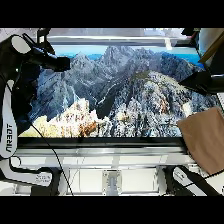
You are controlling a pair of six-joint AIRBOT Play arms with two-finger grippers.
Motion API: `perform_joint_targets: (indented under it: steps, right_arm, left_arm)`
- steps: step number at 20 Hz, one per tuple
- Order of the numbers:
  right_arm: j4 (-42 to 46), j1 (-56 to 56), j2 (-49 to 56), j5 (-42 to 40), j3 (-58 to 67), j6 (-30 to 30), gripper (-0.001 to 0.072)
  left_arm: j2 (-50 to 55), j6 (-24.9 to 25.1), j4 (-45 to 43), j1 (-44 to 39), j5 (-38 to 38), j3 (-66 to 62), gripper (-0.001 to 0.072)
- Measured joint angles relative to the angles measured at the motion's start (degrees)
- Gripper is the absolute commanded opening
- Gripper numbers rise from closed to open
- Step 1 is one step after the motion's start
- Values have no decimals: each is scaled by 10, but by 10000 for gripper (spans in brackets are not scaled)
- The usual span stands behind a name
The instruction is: Fold the clothes and pants, and hang the long-sleeved shirts on hangers.
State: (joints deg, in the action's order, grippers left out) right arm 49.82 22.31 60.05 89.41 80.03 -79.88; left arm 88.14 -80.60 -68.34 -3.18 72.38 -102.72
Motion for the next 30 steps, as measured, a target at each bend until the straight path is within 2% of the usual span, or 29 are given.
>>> perform_joint_targets:
  steps: [17,20,23,24,26,27,30]
  right_arm:
    - [16,-2,0,20,0,7,478]
    - [36,-2,0,0,0,13,478]
    - [49,-2,0,-28,0,15,478]
    - [52,-2,0,-37,0,16,478]
    - [56,-2,0,-53,0,17,478]
    - [57,-2,0,-57,0,17,478]
    - [61,-2,0,-67,0,17,478]
  left_arm:
    - [6,1,-13,2,-9,0,27]
    - [12,3,-78,8,-19,0,27]
    - [15,5,-197,20,-27,0,28]
    - [15,5,-227,28,-27,0,70]
    - [18,2,-277,49,-24,0,644]
    - [21,-9,-305,64,-21,0,702]
    - [35,-50,-382,120,-3,0,702]
